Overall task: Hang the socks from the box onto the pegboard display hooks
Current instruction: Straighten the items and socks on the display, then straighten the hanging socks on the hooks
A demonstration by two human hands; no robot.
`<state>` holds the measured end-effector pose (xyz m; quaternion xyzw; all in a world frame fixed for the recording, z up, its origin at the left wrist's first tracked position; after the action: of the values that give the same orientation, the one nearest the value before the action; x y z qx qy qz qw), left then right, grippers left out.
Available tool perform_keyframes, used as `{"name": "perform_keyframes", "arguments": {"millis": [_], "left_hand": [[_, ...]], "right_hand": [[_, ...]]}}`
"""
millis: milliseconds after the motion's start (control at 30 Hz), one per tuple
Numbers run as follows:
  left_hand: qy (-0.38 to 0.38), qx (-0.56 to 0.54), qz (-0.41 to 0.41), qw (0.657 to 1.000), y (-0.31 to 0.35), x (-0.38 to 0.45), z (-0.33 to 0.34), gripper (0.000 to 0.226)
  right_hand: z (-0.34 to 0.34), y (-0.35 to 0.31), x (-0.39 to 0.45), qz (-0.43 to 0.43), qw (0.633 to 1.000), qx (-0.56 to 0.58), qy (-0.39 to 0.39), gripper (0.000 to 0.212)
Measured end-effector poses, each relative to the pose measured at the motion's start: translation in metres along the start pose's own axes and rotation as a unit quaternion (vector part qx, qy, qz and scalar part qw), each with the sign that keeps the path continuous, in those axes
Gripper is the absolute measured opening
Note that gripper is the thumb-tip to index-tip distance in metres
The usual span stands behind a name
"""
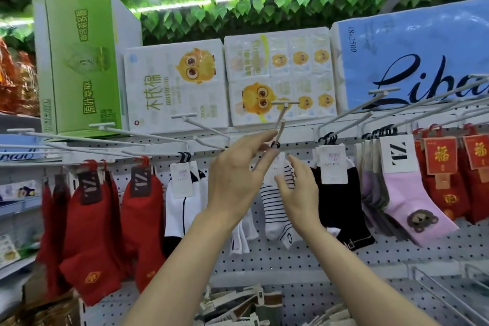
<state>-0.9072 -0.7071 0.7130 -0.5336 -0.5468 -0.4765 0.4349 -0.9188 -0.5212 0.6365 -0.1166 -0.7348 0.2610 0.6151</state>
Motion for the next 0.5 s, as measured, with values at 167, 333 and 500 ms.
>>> {"name": "perform_keyframes", "arguments": {"millis": [167,333,500], "left_hand": [[-0.056,0.181,0.016,0.982,-0.032,-0.059,-0.006,0.029],[-0.137,0.299,-0.025,0.944,-0.072,-0.126,-0.025,0.024],[-0.165,0.325,-0.051,0.93,-0.083,-0.162,-0.057,0.026]], "right_hand": [[-0.009,-0.017,-0.03,-0.156,0.98,-0.105,0.059,0.044],[-0.004,-0.04,-0.075,-0.25,0.957,-0.148,-0.008,0.035],[0.01,-0.058,-0.121,-0.288,0.946,-0.135,-0.061,0.03]]}}
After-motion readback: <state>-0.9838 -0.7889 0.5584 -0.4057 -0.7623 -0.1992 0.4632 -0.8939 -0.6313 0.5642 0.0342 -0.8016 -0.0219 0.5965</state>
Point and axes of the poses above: each hand's wrist, its own x-axis towards the middle knuckle, its own z-axis out of the palm, y = z × x, the point moved 7 cm from there along x, towards the middle knuckle, and after that the axes turned 3 degrees about -x, right-handed, at the moved point
